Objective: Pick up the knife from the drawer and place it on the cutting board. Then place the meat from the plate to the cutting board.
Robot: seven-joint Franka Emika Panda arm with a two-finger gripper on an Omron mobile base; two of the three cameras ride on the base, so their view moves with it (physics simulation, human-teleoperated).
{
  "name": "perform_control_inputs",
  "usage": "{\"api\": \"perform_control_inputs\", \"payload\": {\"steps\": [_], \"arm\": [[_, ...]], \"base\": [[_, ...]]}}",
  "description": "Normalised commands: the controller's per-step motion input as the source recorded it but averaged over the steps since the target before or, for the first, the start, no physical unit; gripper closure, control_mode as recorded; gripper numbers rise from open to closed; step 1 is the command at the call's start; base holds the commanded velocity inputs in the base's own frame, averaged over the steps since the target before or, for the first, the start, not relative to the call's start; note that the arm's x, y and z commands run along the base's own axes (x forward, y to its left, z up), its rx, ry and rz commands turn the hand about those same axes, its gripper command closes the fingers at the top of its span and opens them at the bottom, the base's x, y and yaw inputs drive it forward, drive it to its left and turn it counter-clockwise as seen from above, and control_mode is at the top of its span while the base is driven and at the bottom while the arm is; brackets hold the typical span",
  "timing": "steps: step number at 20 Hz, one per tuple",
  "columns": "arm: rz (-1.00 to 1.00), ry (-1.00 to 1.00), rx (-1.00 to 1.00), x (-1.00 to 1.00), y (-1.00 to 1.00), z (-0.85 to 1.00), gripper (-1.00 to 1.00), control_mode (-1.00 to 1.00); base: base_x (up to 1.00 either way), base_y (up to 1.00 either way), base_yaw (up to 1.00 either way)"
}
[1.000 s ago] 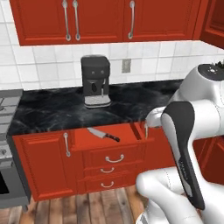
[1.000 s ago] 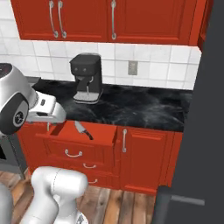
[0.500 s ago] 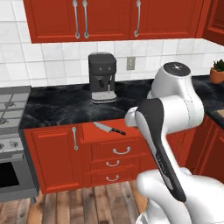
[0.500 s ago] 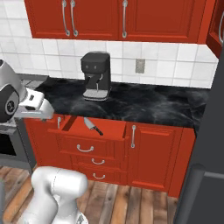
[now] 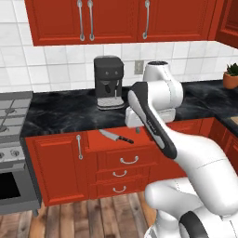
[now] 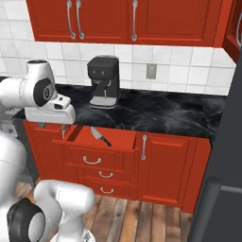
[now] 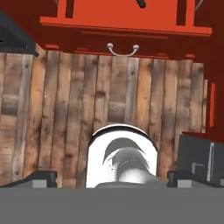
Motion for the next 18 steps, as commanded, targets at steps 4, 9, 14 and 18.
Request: {"api": "perform_control_inputs", "payload": {"steps": [4, 9, 14, 18], "arm": [[0.00, 0.13, -0.03, 0.61, 0.00, -0.57, -1.00, -1.00], [0.00, 0.02, 0.00, 0.61, 0.00, -0.49, -1.00, -1.00], [0.00, 0.02, 0.02, 0.51, 0.00, -0.53, -1.00, -1.00], [0.00, 0.00, 0.00, 0.44, 0.00, -0.51, -1.00, -1.00]], "base": [[0.00, 0.00, 0.00], [0.00, 0.00, 0.00], [0.00, 0.00, 0.00], [0.00, 0.00, 0.00]]}}
